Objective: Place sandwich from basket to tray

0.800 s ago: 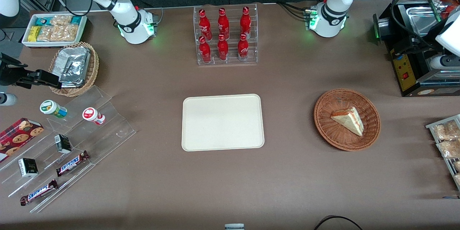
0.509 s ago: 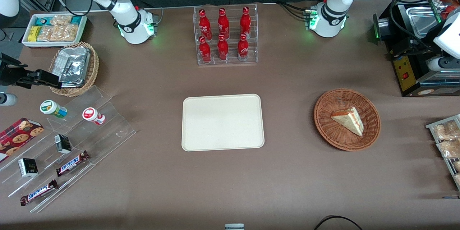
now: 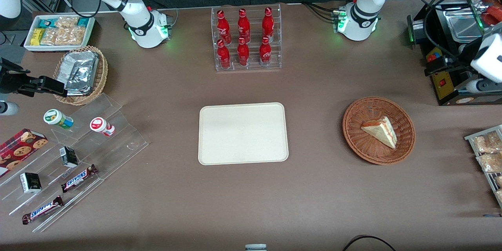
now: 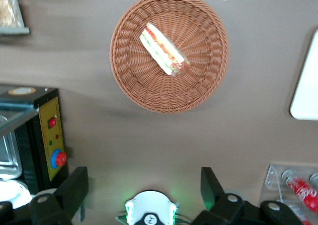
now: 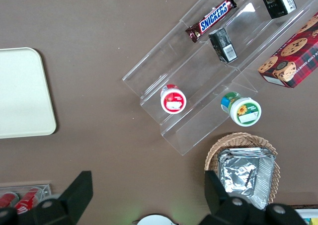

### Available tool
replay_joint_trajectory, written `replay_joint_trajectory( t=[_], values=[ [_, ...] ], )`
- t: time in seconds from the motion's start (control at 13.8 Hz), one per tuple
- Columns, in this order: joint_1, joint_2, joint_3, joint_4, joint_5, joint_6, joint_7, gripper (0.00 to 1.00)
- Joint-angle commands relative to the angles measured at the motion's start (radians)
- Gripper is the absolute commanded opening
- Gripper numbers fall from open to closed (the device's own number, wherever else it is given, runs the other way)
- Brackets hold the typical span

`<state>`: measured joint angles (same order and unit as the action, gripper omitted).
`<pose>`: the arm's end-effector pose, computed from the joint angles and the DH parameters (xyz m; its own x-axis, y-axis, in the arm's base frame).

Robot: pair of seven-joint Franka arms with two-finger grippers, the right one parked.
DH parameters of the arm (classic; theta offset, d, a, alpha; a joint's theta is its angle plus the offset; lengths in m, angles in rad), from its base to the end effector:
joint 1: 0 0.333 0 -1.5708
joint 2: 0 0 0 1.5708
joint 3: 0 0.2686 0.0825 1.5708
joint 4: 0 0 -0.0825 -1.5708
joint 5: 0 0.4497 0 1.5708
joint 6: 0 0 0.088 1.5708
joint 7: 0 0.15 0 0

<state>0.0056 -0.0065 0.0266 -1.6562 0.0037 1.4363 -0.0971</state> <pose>0.5895 0.0196 0.4837 0.9691 0.1287 -0.2104 0.1264 -0.9917 -0.0240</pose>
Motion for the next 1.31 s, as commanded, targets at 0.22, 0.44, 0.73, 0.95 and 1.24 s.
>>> replay_joint_trajectory(
  t=[0.22, 0.44, 0.73, 0.95, 1.24],
  values=[
    [-0.003, -0.036, 0.012, -0.281, 0.019, 0.327, -0.338, 1.00],
    [-0.004, -0.030, 0.010, -0.433, 0.006, 0.560, -0.632, 1.00],
    [-0.009, 0.012, 0.010, -0.570, -0.001, 0.831, -0.834, 1.00],
    [-0.024, 0.084, 0.004, -0.579, 0.001, 0.929, -0.964, 1.00],
    [-0.055, 0.134, 0.004, -0.594, 0.004, 1.013, -1.027, 1.00]
  ],
)
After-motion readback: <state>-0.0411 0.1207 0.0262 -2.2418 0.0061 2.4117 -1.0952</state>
